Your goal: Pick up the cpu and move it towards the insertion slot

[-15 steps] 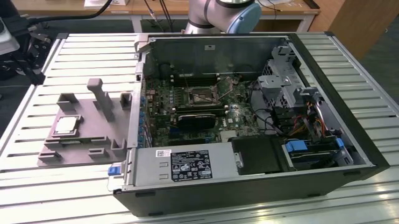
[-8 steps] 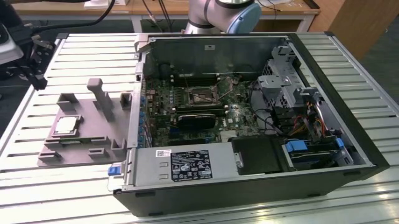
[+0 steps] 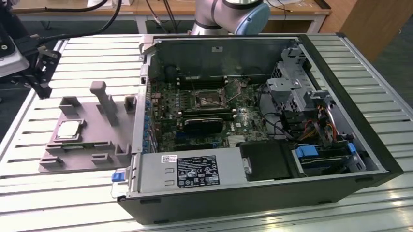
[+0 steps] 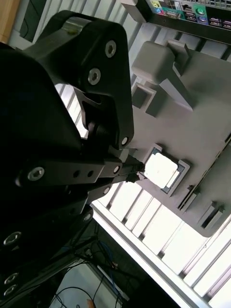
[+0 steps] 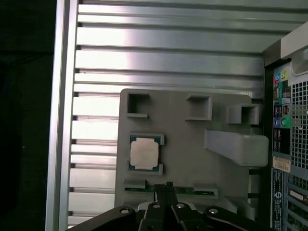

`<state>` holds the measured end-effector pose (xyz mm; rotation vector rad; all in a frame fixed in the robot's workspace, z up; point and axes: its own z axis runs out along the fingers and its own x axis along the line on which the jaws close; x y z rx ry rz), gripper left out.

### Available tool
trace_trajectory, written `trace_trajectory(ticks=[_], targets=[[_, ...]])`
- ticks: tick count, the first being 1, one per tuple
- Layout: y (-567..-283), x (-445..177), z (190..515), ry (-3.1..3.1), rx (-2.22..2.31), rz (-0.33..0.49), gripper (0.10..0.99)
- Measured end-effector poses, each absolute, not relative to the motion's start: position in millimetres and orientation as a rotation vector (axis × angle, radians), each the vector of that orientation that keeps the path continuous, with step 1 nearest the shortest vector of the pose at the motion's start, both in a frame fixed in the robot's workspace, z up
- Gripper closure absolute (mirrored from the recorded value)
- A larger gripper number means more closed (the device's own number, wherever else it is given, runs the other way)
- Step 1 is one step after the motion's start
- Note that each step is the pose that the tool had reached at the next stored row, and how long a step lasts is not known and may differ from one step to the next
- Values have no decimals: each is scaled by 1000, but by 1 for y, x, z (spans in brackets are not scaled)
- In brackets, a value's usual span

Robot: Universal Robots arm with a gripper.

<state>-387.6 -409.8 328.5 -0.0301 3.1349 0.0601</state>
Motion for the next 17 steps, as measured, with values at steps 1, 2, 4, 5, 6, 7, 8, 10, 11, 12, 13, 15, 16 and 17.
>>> trace_trajectory(ticks=[1, 2, 4, 5, 6, 7, 8, 10, 11, 12, 13, 15, 16, 17], targets=[[-410, -388, 327, 3135, -30, 60, 984], [-410, -388, 325, 3135, -30, 60, 984], [-410, -389, 321, 3135, -30, 60, 984], [-410, -389, 319, 3135, -30, 60, 984], [-410, -389, 318, 3135, -30, 60, 984], [-410, -389, 316, 3135, -30, 60, 984], [-410, -390, 314, 3135, -30, 60, 984], [-410, -391, 310, 3135, -30, 60, 984], [-410, -391, 308, 3135, -30, 60, 984], [-410, -392, 307, 3135, -30, 60, 984], [-410, -392, 305, 3135, -30, 60, 984], [-410, -393, 301, 3135, -30, 60, 984], [-410, -394, 299, 3135, -30, 60, 984], [-410, -394, 298, 3135, -30, 60, 984]])
